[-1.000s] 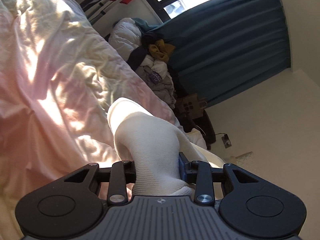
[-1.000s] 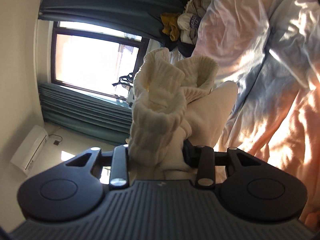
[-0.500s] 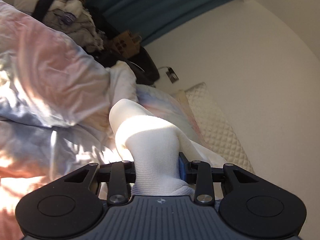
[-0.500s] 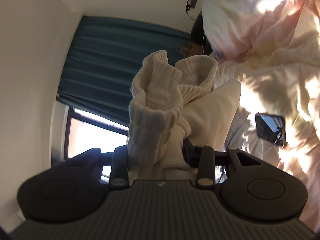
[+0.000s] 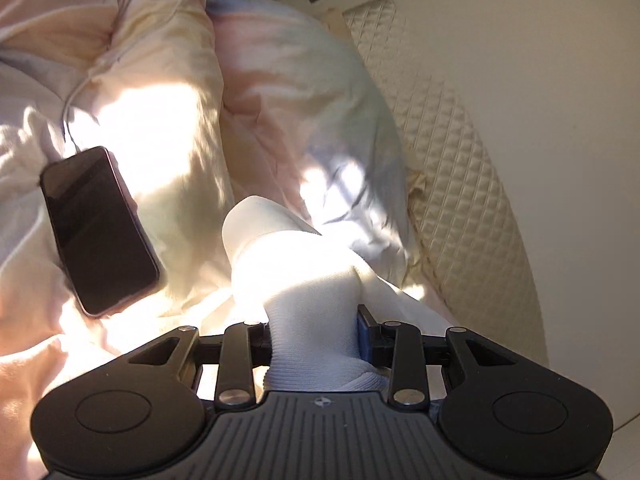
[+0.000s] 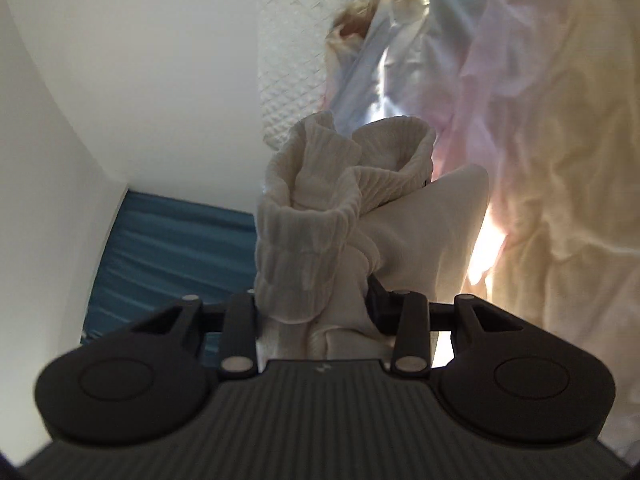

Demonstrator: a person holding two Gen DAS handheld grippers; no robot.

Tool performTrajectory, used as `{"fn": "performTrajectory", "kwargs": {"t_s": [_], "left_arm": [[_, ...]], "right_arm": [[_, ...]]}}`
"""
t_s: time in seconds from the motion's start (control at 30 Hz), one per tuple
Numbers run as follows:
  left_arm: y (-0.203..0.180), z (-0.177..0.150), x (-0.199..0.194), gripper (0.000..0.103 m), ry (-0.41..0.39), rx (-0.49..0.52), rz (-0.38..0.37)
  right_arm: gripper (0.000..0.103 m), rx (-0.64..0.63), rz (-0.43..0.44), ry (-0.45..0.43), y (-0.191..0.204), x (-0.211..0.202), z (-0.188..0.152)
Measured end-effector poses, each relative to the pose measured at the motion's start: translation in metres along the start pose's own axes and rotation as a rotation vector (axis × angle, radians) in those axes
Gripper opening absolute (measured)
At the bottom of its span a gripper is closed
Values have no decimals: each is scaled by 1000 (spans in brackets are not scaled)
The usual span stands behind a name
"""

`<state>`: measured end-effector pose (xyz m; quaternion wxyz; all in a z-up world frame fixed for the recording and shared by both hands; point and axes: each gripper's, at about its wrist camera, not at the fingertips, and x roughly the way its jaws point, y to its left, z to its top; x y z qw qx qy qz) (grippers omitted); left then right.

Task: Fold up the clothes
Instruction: 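Lower the folded sweatpants onto the duvet and open both grippers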

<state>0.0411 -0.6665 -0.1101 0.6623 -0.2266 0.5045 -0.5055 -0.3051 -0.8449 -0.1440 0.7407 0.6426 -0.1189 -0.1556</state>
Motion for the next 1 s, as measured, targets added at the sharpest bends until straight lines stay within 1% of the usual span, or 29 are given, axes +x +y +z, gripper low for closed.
{"fn": "performTrajectory", "kwargs": {"t_s": [0.1, 0.17, 0.23, 0.33, 0.4, 0.43, 0.47, 0.57, 0.63, 0.67, 0.7, 0.77, 0.83, 0.9, 0.97, 1.0], "left_arm": [[17, -7, 26, 35, 59, -1, 7], [27, -8, 34, 35, 88, 3, 1], [38, -8, 42, 36, 120, 20, 1], [57, -11, 51, 41, 183, 20, 4], [65, -11, 55, 45, 219, 33, 1], [66, -12, 55, 46, 228, 41, 0], [62, -13, 53, 49, 232, 55, 7], [49, -18, 45, 56, 249, 107, 49], [40, -21, 39, 66, 265, 137, 72], [34, -23, 32, 75, 264, 158, 82], [27, -27, 22, 81, 251, 188, 95], [12, -36, 1, 82, 223, 250, 120], [-2, -44, -19, 83, 196, 311, 145], [-17, -52, -39, 84, 168, 372, 170], [-31, -60, -60, 97, 140, 433, 195], [-38, -64, -70, 98, 126, 464, 208]], "right_arm": [[40, 40, -53, -45, -36, -17, 0], [40, 83, -84, -70, -58, -25, -6], [40, 107, -90, -86, -76, -31, -16], [40, 113, -108, -92, -96, -40, -28], [40, 119, -98, -96, -108, -42, -30], [40, 122, -93, -98, -113, -42, -31], [40, 131, -90, -95, -115, -41, -30], [42, 176, -91, -81, -115, -41, -27], [45, 190, -119, -66, -109, -44, -24], [47, 192, -138, -58, -105, -47, -24], [48, 185, -158, -52, -101, -50, -24], [51, 182, -197, -39, -93, -55, -24], [61, 167, -224, -55, -84, -65, -25], [75, 148, -246, -88, -76, -78, -25], [78, 104, -277, -105, -62, -92, -23], [83, 75, -296, -110, -54, -98, -22]]}}
